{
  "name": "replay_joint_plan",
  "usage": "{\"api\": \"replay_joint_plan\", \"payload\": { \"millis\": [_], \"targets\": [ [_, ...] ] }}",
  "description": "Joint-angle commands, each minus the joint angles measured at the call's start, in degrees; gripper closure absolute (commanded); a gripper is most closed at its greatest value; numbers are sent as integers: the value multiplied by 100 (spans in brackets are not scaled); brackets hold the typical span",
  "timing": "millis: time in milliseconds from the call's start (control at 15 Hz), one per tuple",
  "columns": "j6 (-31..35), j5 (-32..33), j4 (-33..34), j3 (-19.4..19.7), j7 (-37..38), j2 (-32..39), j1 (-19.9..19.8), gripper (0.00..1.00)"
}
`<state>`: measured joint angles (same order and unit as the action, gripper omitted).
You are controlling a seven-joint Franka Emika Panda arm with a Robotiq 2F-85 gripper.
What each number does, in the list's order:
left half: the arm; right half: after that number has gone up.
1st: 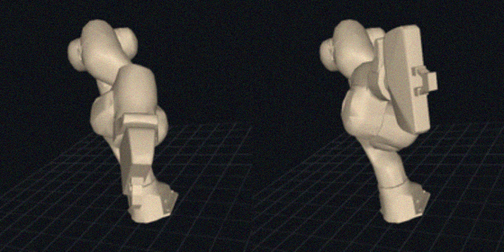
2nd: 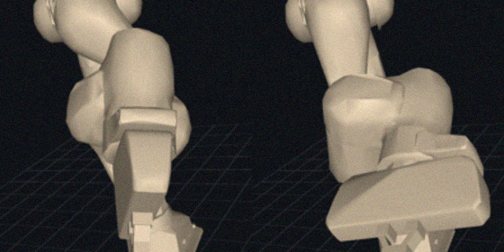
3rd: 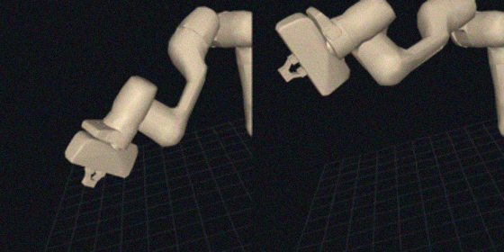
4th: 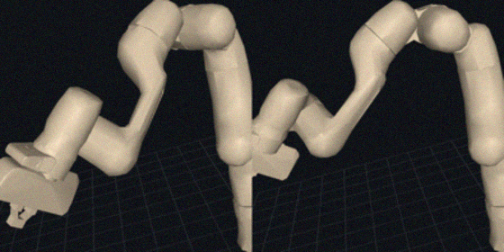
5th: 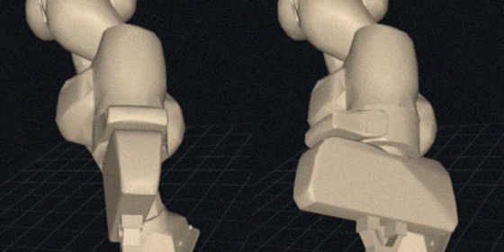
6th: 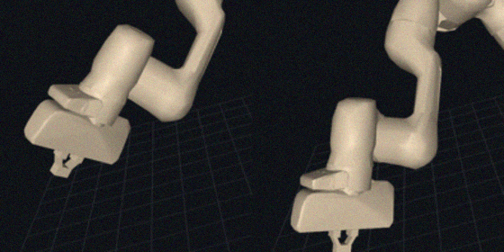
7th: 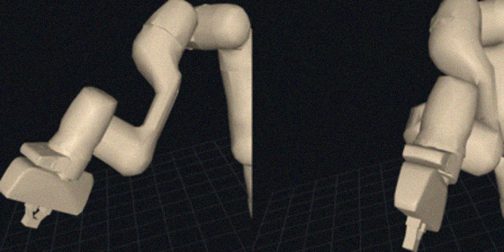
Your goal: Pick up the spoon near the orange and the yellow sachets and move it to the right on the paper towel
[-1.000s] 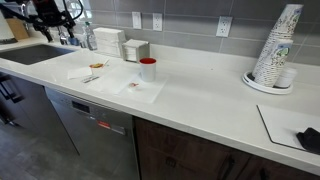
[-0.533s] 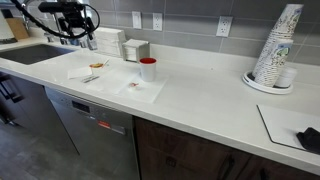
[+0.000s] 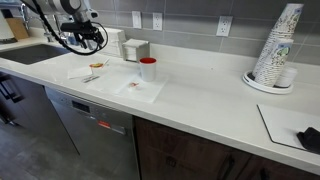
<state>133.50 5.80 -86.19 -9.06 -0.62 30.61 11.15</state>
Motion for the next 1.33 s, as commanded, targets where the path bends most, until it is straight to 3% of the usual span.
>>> {"api": "replay_joint_plan", "payload": {
  "millis": [0, 267, 333, 800, 1267],
  "targets": [
    [338, 79, 690, 146, -16, 767, 172, 0],
    [528, -72, 1085, 37, -327, 1241, 79, 0],
    [483, -58, 730, 106, -103, 928, 131, 0],
    [487, -61, 997, 101, -217, 1141, 126, 0],
    [759, -24, 1668, 172, -185, 1822, 213, 0]
  ]
}}
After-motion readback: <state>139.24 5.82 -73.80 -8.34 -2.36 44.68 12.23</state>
